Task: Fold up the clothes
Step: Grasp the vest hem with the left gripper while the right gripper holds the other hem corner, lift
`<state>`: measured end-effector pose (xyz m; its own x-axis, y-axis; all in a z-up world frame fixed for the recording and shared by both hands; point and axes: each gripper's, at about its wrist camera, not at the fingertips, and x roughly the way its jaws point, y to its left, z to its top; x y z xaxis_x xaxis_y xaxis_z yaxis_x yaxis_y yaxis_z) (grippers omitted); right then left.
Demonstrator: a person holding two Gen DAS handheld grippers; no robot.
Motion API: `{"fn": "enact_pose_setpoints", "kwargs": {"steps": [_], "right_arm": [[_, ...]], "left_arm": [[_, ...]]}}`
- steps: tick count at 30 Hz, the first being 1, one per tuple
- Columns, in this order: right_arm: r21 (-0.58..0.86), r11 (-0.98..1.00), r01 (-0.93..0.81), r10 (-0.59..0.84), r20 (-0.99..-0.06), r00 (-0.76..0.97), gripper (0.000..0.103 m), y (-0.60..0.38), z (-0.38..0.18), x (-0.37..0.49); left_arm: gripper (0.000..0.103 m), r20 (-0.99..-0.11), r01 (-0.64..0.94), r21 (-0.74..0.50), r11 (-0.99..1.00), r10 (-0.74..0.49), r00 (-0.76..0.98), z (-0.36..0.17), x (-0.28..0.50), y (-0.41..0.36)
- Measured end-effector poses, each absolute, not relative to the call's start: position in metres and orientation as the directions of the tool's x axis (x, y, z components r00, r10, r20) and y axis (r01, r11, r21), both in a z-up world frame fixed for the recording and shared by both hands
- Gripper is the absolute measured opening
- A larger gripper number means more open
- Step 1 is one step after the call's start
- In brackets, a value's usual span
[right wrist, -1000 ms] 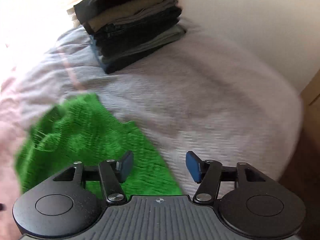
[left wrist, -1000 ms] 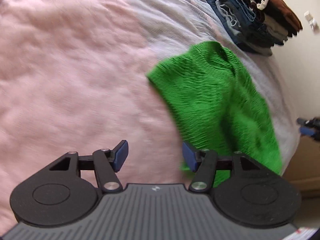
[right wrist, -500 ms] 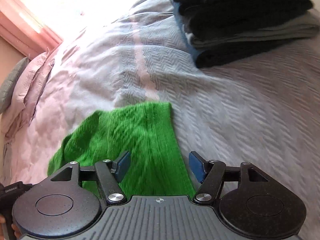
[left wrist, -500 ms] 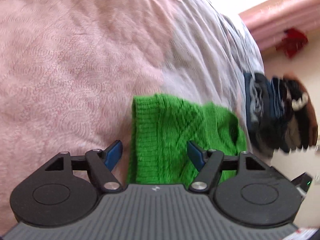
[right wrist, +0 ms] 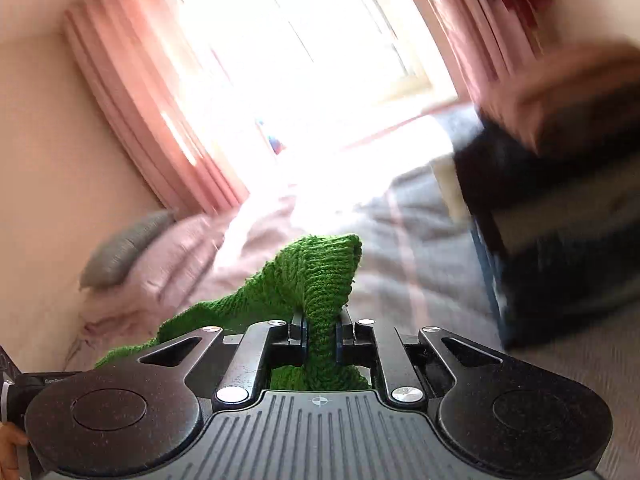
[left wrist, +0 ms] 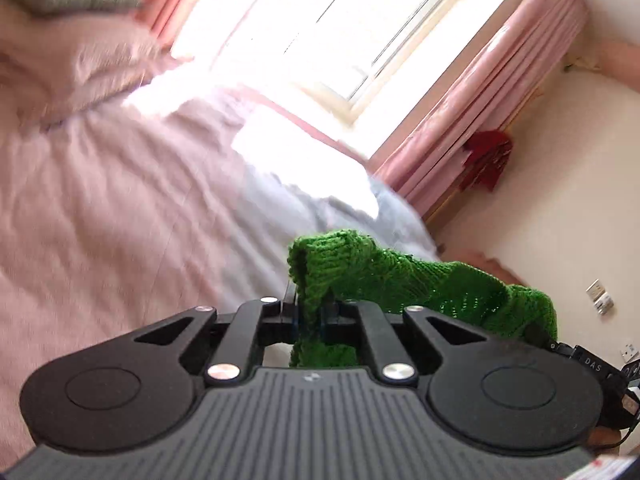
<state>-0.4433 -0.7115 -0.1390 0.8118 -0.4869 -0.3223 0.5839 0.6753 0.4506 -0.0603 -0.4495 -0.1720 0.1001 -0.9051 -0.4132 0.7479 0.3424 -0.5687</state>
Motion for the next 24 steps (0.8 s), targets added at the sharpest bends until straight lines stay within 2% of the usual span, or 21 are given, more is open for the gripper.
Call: {"fn": "enact_pose_setpoints", "kwargs": {"steps": [4, 8, 18, 22, 24], "right_arm": [[0.349, 0.776, 0.525, -0.519, -0.121, 0.846, 0.008, -0.681, -0.046, -0.447], [0.241, 0.835, 0.495, -0.512, 0.007, 0.859, 0.008, -0.643, 0.011, -0.444], [0.197, 0.884, 0.424, -0.448, 0.098, 0.889, 0.008, -0.558, 0.052, -0.425], [0.184, 0.897, 0.402, -0.426, 0.117, 0.897, 0.008, -0.548, 0.073, -0.408], [0.178, 0.894, 0.411, -0.432, 0.104, 0.896, 0.008, -0.552, 0.077, -0.391]], "left_arm": [[0.006, -0.194, 0.848, -0.475, 0.236, -0.968, 0.161, -0.071, -0.063, -0.424], [0.006, -0.073, 0.895, -0.402, 0.192, -0.981, 0.177, -0.011, -0.07, -0.398], [0.006, 0.039, 0.932, -0.291, 0.216, -0.971, 0.237, 0.053, -0.073, -0.294], [0.006, 0.068, 0.956, -0.2, 0.215, -0.97, 0.233, 0.084, -0.06, -0.285], [0.006, 0.05, 0.958, -0.174, 0.229, -0.969, 0.241, 0.088, -0.047, -0.296]]}}
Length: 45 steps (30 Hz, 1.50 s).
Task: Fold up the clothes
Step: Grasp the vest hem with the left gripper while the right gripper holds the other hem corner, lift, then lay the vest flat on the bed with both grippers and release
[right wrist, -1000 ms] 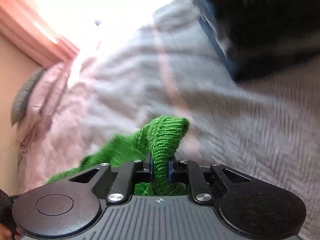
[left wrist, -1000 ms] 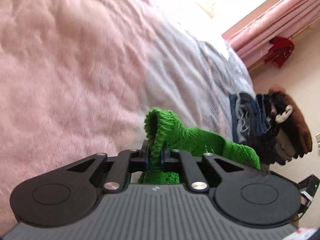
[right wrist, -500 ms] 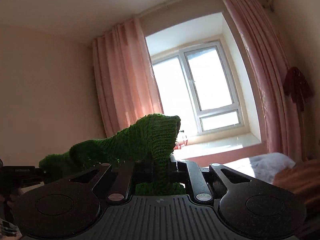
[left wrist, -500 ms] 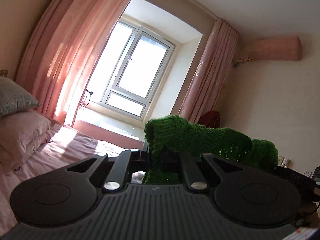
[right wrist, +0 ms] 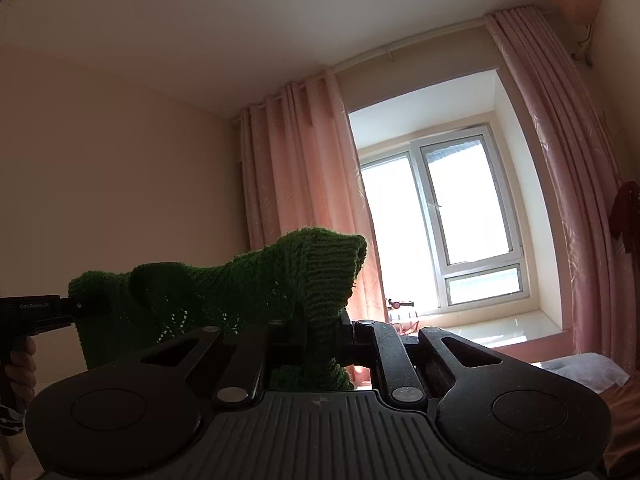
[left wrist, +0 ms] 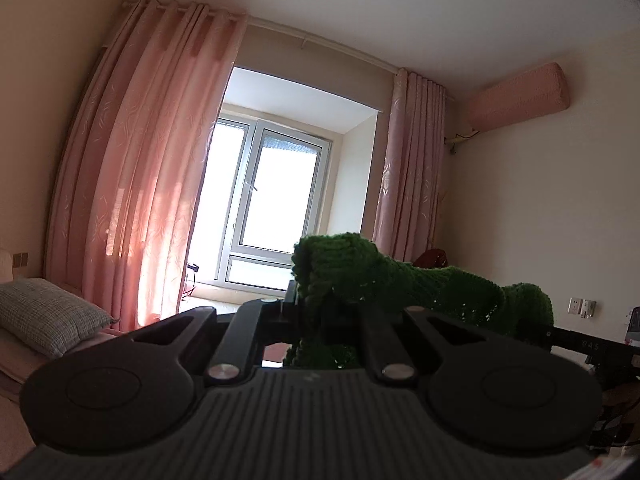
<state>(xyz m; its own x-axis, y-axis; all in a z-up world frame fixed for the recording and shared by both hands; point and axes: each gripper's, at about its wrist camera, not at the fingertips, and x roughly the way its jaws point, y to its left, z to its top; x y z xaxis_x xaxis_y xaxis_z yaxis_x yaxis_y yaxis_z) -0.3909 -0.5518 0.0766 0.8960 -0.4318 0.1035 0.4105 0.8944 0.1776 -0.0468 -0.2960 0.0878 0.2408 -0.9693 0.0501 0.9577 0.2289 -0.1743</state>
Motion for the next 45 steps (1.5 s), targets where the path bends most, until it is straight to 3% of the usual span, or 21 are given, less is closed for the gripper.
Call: {"fn": "enact_pose_setpoints", "kwargs": {"steps": [4, 8, 10, 11, 12, 13, 19, 24, 29, 35, 38, 39, 40, 42, 45], "right_arm": [[0.217, 0.877, 0.428, -0.436, -0.01, 0.9, 0.008, -0.583, 0.062, -0.338], [0.245, 0.826, 0.507, -0.471, -0.193, 0.861, 0.01, -0.636, 0.015, -0.272], [0.259, 0.778, 0.572, -0.467, -0.368, 0.804, 0.024, -0.672, -0.018, -0.23], [0.258, 0.739, 0.622, -0.474, -0.457, 0.753, 0.04, -0.692, -0.039, -0.215], [0.262, 0.7, 0.665, -0.484, -0.511, 0.71, 0.051, -0.705, -0.057, -0.206], [0.274, 0.662, 0.697, -0.479, -0.561, 0.676, 0.053, -0.716, -0.08, -0.21], [0.393, 0.507, 0.767, -0.376, -0.7, 0.607, 0.054, -0.717, -0.179, -0.28], [0.459, 0.326, 0.827, -0.182, -0.828, 0.531, 0.054, -0.622, -0.27, -0.38], [0.508, 0.192, 0.839, -0.006, -0.855, 0.519, 0.054, -0.549, -0.329, -0.413], [0.556, 0.113, 0.823, -0.005, -0.828, 0.56, 0.054, -0.524, -0.359, -0.417], [0.584, 0.088, 0.807, -0.04, -0.807, 0.589, 0.054, -0.524, -0.368, -0.414], [0.591, 0.083, 0.802, -0.046, -0.802, 0.596, 0.035, -0.523, -0.369, -0.412], [0.593, 0.089, 0.801, -0.025, -0.802, 0.597, 0.008, -0.522, -0.37, -0.408], [0.596, 0.137, 0.791, -0.042, -0.795, 0.605, 0.003, -0.517, -0.357, -0.404], [0.691, 0.222, 0.688, -0.064, -0.693, 0.718, 0.002, -0.505, -0.318, -0.415]], "left_arm": [[0.006, -0.076, 0.944, -0.216, 0.25, -0.968, 0.238, 0.058, 0.008, -0.348], [0.008, -0.276, 0.912, -0.276, 0.304, -0.934, 0.228, -0.012, 0.082, -0.429], [0.023, -0.416, 0.869, -0.298, 0.394, -0.873, 0.253, -0.061, 0.12, -0.468], [0.027, -0.479, 0.852, -0.303, 0.426, -0.841, 0.25, -0.085, 0.137, -0.481], [0.029, -0.527, 0.838, -0.279, 0.469, -0.804, 0.275, -0.107, 0.151, -0.489], [0.029, -0.571, 0.821, -0.236, 0.519, -0.758, 0.315, -0.126, 0.158, -0.493], [0.031, -0.754, 0.755, -0.233, 0.613, -0.605, 0.258, -0.236, 0.171, -0.388], [0.04, -0.871, 0.682, -0.27, 0.68, -0.474, 0.128, -0.311, 0.12, -0.292], [0.048, -0.921, 0.649, -0.285, 0.705, -0.389, 0.018, -0.35, 0.058, -0.245], [0.05, -0.935, 0.646, -0.292, 0.705, -0.352, -0.039, -0.375, 0.025, -0.242], [0.035, -0.926, 0.627, -0.331, 0.706, -0.37, -0.073, -0.386, 0.021, -0.245], [0.014, -0.927, 0.638, -0.323, 0.699, -0.37, -0.063, -0.387, 0.02, -0.246], [0.009, -0.923, 0.653, -0.328, 0.683, -0.379, -0.067, -0.385, 0.02, -0.245], [0.008, -0.899, 0.66, -0.361, 0.659, -0.434, -0.058, -0.369, 0.025, -0.237], [0.007, -0.829, 0.679, -0.417, 0.605, -0.558, -0.012, -0.331, 0.037, -0.207]]}}
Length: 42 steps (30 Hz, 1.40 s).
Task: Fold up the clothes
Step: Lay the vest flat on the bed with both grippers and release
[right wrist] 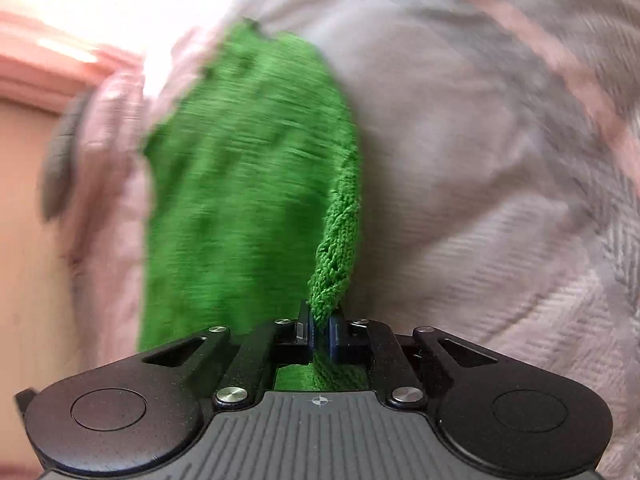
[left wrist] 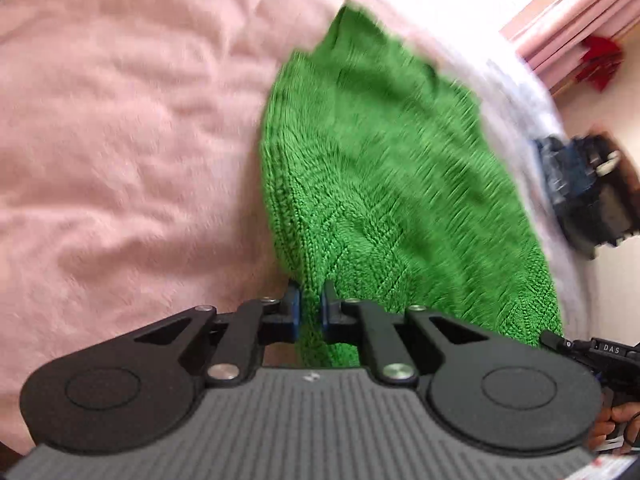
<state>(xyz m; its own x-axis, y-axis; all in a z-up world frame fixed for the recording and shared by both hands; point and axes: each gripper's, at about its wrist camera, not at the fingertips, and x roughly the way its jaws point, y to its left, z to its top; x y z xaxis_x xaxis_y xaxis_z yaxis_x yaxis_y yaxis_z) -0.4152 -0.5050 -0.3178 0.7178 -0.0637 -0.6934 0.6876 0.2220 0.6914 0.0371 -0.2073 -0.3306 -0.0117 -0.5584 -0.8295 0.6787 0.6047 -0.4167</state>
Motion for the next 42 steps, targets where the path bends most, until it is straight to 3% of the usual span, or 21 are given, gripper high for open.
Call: {"fn": "enact_pose_setpoints", "kwargs": {"steps": [2, 5, 8, 10, 12, 16, 20, 22, 25, 27, 33, 38, 42], "right_arm": [[0.66, 0.234, 0.714, -0.082, -0.718, 0.691, 0.002, -0.495, -0.307, -0.43], [0.574, 0.179, 0.799, -0.033, -0.808, 0.588, 0.002, -0.48, -0.332, -0.442], [0.494, 0.215, 0.842, 0.017, -0.864, 0.503, 0.003, -0.465, -0.341, -0.424], [0.423, 0.264, 0.867, 0.021, -0.901, 0.434, 0.014, -0.462, -0.332, -0.41], [0.291, 0.334, 0.896, -0.06, -0.942, 0.329, 0.033, -0.46, -0.316, -0.402], [0.073, 0.415, 0.907, -0.32, -0.921, 0.221, 0.038, -0.456, -0.279, -0.382], [0.073, 0.468, 0.881, -0.384, -0.881, 0.277, 0.044, -0.453, -0.28, -0.352], [0.065, 0.506, 0.86, -0.35, -0.896, 0.273, 0.045, -0.446, -0.301, -0.329], [-0.005, 0.516, 0.857, -0.249, -0.957, 0.145, 0.045, -0.428, -0.341, -0.314], [-0.036, 0.535, 0.844, -0.296, -0.944, 0.148, 0.046, -0.404, -0.34, -0.321], [-0.05, 0.602, 0.797, -0.083, -0.997, 0.0, 0.049, -0.386, -0.348, -0.335], [0.068, 0.558, 0.827, -0.043, -0.993, 0.111, 0.049, -0.394, -0.303, -0.352], [0.148, 0.574, 0.806, -0.086, -0.967, 0.239, 0.049, -0.397, -0.242, -0.361]], "left_arm": [[0.007, -0.84, 0.678, -0.393, 0.622, -0.543, 0.011, -0.327, 0.045, -0.191], [0.007, -0.904, 0.661, -0.33, 0.674, -0.427, -0.015, -0.355, 0.047, -0.185], [0.013, -0.941, 0.696, -0.243, 0.676, -0.339, 0.001, -0.368, 0.04, -0.193], [0.016, -0.947, 0.709, -0.219, 0.671, -0.321, 0.011, -0.362, 0.042, -0.197], [0.017, -0.948, 0.761, -0.161, 0.628, -0.314, 0.059, -0.347, 0.041, -0.201], [0.016, -0.913, 0.839, -0.1, 0.534, -0.384, 0.135, -0.318, 0.039, -0.215], [0.021, -0.902, 0.879, -0.15, 0.452, -0.427, 0.066, -0.323, 0.028, -0.247], [0.026, -0.921, 0.898, -0.138, 0.418, -0.387, 0.039, -0.344, 0.015, -0.263], [0.027, -0.963, 0.904, -0.092, 0.418, -0.269, 0.026, -0.38, -0.001, -0.258], [0.027, -0.962, 0.909, -0.088, 0.407, -0.271, 0.028, -0.383, -0.009, -0.238], [0.028, -0.984, 0.892, -0.06, 0.448, -0.174, 0.021, -0.369, -0.018, -0.212], [0.028, -0.978, 0.865, -0.022, 0.502, -0.192, 0.087, -0.321, -0.034, -0.205], [0.04, -0.956, 0.865, -0.014, 0.502, -0.261, 0.136, -0.265, -0.063, -0.204]]}}
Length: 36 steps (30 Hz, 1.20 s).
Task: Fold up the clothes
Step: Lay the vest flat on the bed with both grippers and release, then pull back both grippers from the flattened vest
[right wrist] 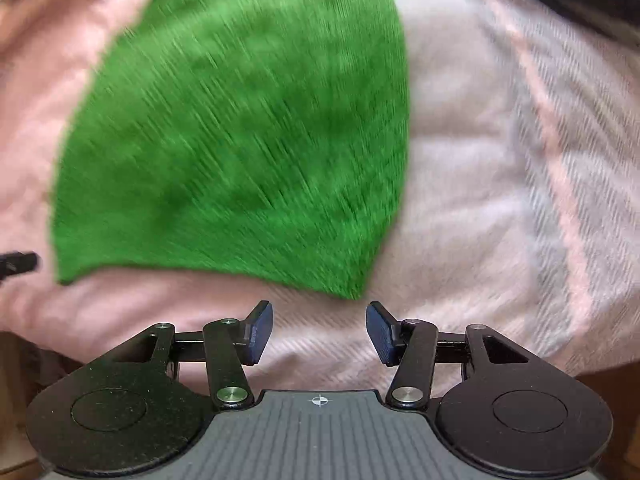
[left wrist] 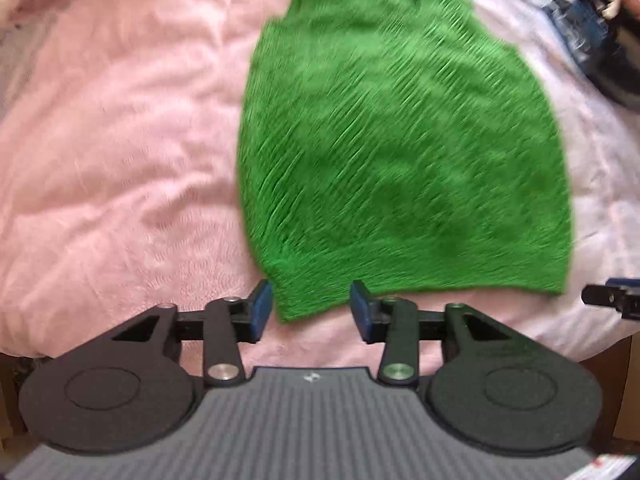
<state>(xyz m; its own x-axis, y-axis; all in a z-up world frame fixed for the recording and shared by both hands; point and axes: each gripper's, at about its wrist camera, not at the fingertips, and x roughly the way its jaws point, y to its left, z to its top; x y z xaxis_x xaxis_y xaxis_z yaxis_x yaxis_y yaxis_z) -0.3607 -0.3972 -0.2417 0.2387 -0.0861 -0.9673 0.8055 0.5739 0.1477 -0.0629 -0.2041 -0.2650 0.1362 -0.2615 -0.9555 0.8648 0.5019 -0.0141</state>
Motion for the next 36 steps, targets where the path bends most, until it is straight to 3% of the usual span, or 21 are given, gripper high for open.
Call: {"fn": "enact_pose_setpoints", "kwargs": {"steps": [4, 13, 23, 36], "right_arm": [[0.158, 0.603, 0.782, -0.143, -0.943, 0.301, 0.052, -0.382, -0.189, -0.358], [0.171, 0.653, 0.738, -0.149, -0.926, 0.347, 0.055, -0.341, -0.142, -0.395], [0.17, 0.715, 0.678, -0.177, -0.894, 0.411, 0.056, -0.306, -0.101, -0.415], [0.168, 0.722, 0.671, -0.173, -0.895, 0.411, 0.056, -0.286, -0.095, -0.429]], "left_arm": [[0.054, -0.931, 0.866, -0.016, 0.5, -0.323, 0.169, -0.216, -0.098, -0.199], [0.061, -0.902, 0.86, -0.01, 0.511, -0.376, 0.213, -0.153, -0.166, -0.155], [0.064, -0.875, 0.86, 0.018, 0.511, -0.409, 0.261, -0.119, -0.198, -0.12], [0.066, -0.865, 0.875, 0.026, 0.483, -0.427, 0.262, -0.106, -0.217, -0.104]]}}
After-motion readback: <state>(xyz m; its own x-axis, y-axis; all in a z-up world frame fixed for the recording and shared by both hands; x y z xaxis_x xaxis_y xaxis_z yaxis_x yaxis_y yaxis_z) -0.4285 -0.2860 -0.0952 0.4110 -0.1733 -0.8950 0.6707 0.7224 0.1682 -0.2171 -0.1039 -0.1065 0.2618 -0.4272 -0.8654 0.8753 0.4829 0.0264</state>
